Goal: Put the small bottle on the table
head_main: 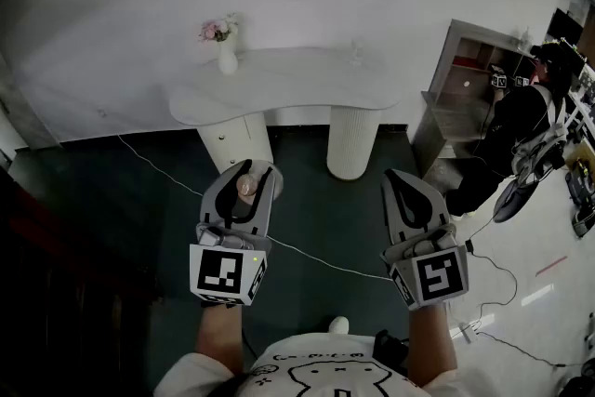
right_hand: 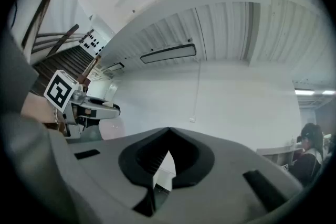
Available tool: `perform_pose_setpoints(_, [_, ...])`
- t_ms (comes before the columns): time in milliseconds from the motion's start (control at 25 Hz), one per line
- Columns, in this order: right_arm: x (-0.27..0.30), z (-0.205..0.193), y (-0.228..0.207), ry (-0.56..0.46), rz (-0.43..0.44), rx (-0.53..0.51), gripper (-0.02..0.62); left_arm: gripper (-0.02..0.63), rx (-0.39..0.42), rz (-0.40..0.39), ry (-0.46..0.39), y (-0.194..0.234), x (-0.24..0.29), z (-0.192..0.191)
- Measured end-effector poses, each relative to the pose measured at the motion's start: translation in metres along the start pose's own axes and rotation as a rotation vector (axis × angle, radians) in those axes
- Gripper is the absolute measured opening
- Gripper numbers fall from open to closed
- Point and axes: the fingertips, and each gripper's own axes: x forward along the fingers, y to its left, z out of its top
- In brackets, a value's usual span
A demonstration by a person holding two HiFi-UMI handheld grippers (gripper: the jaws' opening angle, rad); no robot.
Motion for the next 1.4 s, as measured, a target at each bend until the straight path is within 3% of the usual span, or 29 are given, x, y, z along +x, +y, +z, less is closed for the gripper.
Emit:
perform_pose_setpoints(360, [-0.008, 0.018, 0.044, -0.003, -0.009, -0.015, -0.008, 0.124, 0.005, -0.008, -0.02, 0.024, -0.034, 0.009])
perform_pose_setpoints(760, [-0.012, 0.007, 0.064, 0.011, -0.038, 0.014, -0.006, 0.124, -0.018, -0.029, -0.025, 0.034, -0.041, -0.005])
perform_pose_setpoints(1080, [0.037, -0.013, 0.026, 0.0, -0.026, 0.005, -0.006, 0.124, -0.005, -0.014, -0.017, 0.04, 0.005, -0.023])
perform_pose_setpoints(1400, [0.119, -0.052, -0.049, -0.003, 0.022, 0.014, -0.006, 0.124, -0.005, 0.009, -0.012, 0.037, 0.118, -0.047])
